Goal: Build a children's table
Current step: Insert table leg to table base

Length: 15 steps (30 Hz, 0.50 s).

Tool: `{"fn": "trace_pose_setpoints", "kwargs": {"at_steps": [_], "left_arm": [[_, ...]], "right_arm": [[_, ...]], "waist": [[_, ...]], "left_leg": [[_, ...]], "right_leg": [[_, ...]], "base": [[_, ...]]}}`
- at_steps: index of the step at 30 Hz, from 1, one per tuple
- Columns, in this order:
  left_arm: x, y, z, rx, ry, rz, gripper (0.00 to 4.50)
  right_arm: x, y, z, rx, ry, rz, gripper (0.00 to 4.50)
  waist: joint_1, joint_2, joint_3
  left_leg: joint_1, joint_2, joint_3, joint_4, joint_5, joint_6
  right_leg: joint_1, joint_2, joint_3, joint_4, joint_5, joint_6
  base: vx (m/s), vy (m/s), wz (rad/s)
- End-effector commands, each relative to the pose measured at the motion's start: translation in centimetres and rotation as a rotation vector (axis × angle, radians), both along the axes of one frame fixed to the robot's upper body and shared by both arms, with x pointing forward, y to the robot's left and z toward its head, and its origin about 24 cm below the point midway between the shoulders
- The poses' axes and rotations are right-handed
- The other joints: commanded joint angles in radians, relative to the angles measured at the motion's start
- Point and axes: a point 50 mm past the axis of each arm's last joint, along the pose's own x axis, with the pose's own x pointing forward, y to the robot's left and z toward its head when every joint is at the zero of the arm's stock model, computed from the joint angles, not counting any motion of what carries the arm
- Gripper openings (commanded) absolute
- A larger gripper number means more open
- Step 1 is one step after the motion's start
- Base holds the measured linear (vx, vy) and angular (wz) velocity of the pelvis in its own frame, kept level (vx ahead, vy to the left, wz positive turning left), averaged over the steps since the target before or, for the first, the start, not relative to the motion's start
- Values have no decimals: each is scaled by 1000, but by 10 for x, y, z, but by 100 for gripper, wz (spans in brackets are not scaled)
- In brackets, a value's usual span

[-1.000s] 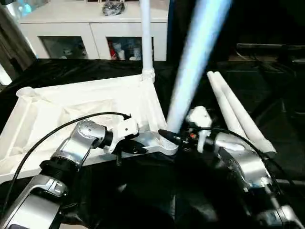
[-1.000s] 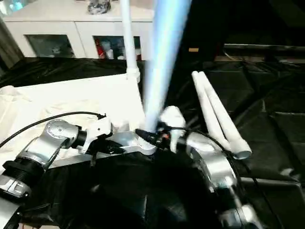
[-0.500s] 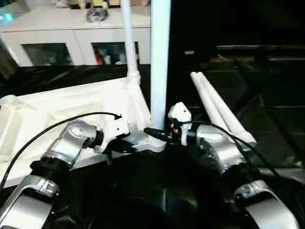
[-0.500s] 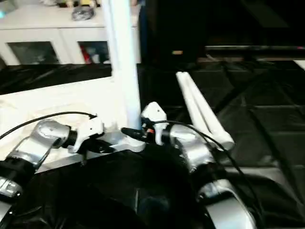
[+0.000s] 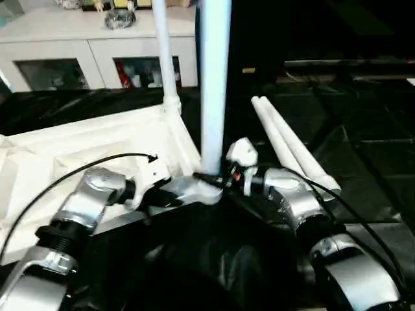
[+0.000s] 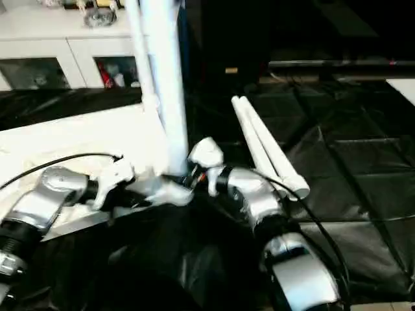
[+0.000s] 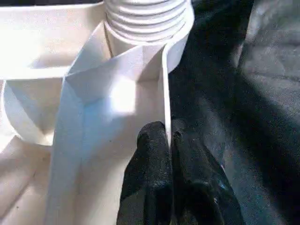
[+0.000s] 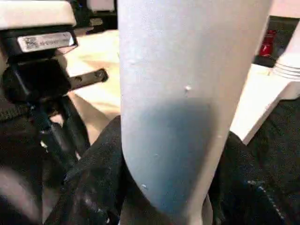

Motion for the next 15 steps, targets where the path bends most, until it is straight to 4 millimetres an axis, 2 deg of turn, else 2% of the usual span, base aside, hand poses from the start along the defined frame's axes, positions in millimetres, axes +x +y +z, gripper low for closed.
{"fn": "trace_pose_setpoints", "kwargs": {"at_steps": [1,2,3,4,5,6,8,9,10,12,13,15], "left_arm": [[-6,-23,20,-122,-41,-162,0],[-8,-24,17,-109,-37,-168,0],[-9,-24,16,-107,-36,-169,0],[-9,-24,16,-107,-36,-169,0],[-9,-25,16,-109,-32,-167,0],[-10,-26,16,-106,-30,-169,0],[-11,-26,16,-104,-29,-170,0],[-11,-26,16,-103,-29,-169,0],[-12,-26,17,-99,-32,-169,0],[-12,-25,18,-94,-37,-168,0],[-12,-24,18,-89,-40,-165,0],[-12,-23,18,-83,-42,-164,0]], "right_arm": [[-20,-36,-38,-126,220,-26,189],[-24,-32,-27,-164,181,41,189],[-25,-29,-26,-174,177,53,189],[-25,-29,-26,-174,177,53,189],[-26,-25,-24,-185,174,67,189],[-26,-22,-22,-196,166,74,189],[-26,-20,-21,-203,161,78,189],[-27,-17,-19,-204,157,86,189],[-28,-14,-16,-202,154,92,189],[-32,-10,-11,-202,154,108,189],[-36,-9,-9,-204,157,115,189],[-38,-8,-8,-206,160,118,189]], "waist": [[20,5,-32],[25,-9,-34],[46,-2,-37],[52,0,-40],[53,-2,-41],[56,-4,-45],[61,-3,-49],[62,-5,-47],[63,-11,-45],[65,-11,-42],[69,-11,-39],[72,-10,-38]], "left_leg": [[-4,76,-24,-90,-379,57],[-3,74,-17,-86,-347,69],[6,75,-9,-83,-280,83],[4,76,-1,-78,-234,92],[0,75,1,-76,-213,95],[-11,74,-2,-74,-159,104],[-12,73,-1,-68,-93,121],[-17,71,-1,-66,-72,133],[-20,70,-1,-65,-62,140],[-20,70,-1,-66,-71,141],[-17,72,-1,-69,-97,128],[-14,73,-2,-72,-118,108]], "right_leg": [[28,-82,67,-83,-366,-221],[25,-80,68,-81,-331,-231],[23,-77,71,-74,-253,-242],[22,-76,70,-66,-190,-263],[25,-76,69,-62,-167,-270],[37,-78,65,-52,-117,-273],[37,-79,63,-45,-53,-279],[37,-79,62,-44,-28,-282],[40,-78,61,-43,-23,-277],[39,-78,60,-47,-57,-266],[36,-77,61,-54,-128,-243],[34,-77,63,-57,-168,-232]], "base": [[0,0,0],[0,0,0],[83,-12,17],[84,-20,14],[84,-20,14],[57,-15,3],[0,0,0],[0,0,0],[0,0,0],[0,0,0],[0,0,0],[0,0,0]]}}
